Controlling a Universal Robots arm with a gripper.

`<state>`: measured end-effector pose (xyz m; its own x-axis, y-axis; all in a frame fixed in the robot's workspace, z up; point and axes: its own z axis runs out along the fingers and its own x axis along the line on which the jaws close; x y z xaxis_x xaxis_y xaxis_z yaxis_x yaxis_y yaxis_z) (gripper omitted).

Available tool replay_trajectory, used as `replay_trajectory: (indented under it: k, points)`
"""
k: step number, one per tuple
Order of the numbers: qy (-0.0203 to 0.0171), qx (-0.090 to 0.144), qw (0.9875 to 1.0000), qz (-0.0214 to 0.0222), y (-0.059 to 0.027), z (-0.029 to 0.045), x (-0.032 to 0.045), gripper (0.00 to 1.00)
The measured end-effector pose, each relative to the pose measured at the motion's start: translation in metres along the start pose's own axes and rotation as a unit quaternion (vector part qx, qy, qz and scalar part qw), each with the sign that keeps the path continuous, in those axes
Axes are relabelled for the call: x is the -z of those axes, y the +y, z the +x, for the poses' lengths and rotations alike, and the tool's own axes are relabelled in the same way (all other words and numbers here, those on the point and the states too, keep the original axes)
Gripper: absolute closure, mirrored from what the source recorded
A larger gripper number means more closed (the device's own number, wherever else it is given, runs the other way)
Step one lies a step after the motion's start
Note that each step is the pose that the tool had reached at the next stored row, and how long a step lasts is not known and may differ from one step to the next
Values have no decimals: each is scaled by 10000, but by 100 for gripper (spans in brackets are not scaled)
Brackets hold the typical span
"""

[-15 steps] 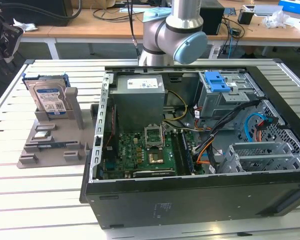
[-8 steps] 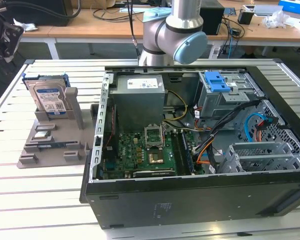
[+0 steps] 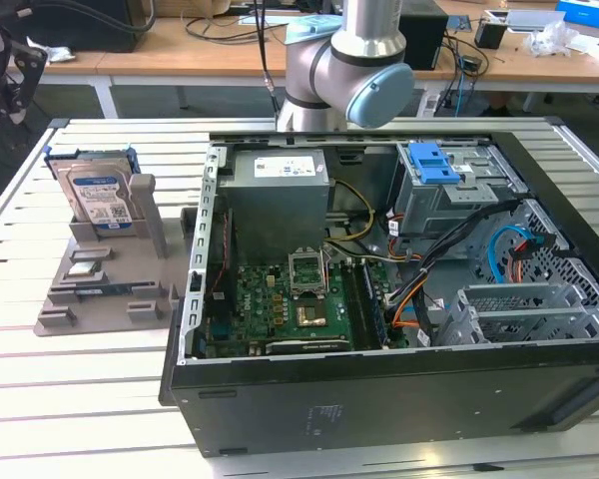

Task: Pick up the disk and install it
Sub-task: 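Pick up the disk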

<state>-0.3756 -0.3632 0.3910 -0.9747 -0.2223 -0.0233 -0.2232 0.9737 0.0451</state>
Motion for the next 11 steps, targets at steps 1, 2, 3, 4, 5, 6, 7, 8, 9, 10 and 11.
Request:
replay_trajectory:
  k: [1, 2, 3, 4, 5, 6, 7, 8, 9, 10, 11]
  points:
    - [4, 92, 10000, -2, 0, 0, 0, 89]
    - [11, 239, 9997, -6, 0, 0, 0, 89]
    - [15, 332, 9994, -8, 0, 0, 0, 89]
    - [19, 417, 9991, -10, 0, 0, 0, 89]
    - [22, 487, 9988, -11, 0, 0, 0, 89]
    - [25, 569, 9984, -13, 0, 0, 0, 89]
    - [32, 710, 9975, -16, 0, 0, 0, 89]
    - [34, 766, 9971, -18, 0, 0, 0, 89]
    - [39, 865, 9962, -20, 0, 0, 0, 89]
    - [42, 934, 9956, -22, 0, 0, 0, 89]
    - [45, 1005, 9949, -23, 0, 0, 0, 89]
